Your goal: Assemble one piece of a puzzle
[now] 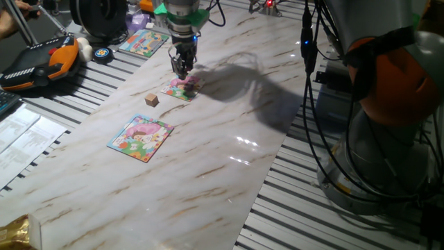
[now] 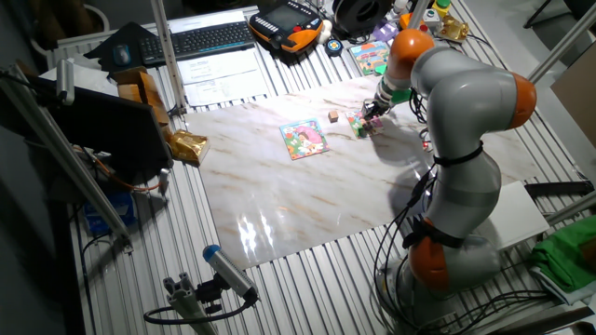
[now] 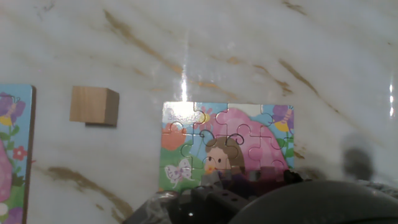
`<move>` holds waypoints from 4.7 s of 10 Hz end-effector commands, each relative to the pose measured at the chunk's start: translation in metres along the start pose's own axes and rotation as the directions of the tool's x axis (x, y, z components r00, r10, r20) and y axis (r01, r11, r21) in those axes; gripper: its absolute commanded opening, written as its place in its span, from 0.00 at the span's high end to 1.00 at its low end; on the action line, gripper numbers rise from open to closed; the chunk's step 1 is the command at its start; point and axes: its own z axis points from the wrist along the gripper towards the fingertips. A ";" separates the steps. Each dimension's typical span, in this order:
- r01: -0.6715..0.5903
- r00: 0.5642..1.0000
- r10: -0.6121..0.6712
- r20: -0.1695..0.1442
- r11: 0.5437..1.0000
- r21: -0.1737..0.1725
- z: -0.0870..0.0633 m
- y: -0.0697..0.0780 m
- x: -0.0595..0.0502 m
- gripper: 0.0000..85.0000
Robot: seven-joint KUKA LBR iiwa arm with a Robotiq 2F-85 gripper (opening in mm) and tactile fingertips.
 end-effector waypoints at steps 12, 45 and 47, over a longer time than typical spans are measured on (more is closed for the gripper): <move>0.010 1.000 -0.010 0.027 1.000 -0.015 0.034 0.003 0.006 0.85; -0.023 0.997 0.025 0.076 0.999 -0.025 0.036 0.002 0.009 0.27; -0.025 0.997 0.027 0.076 0.999 -0.026 0.036 0.002 0.009 0.25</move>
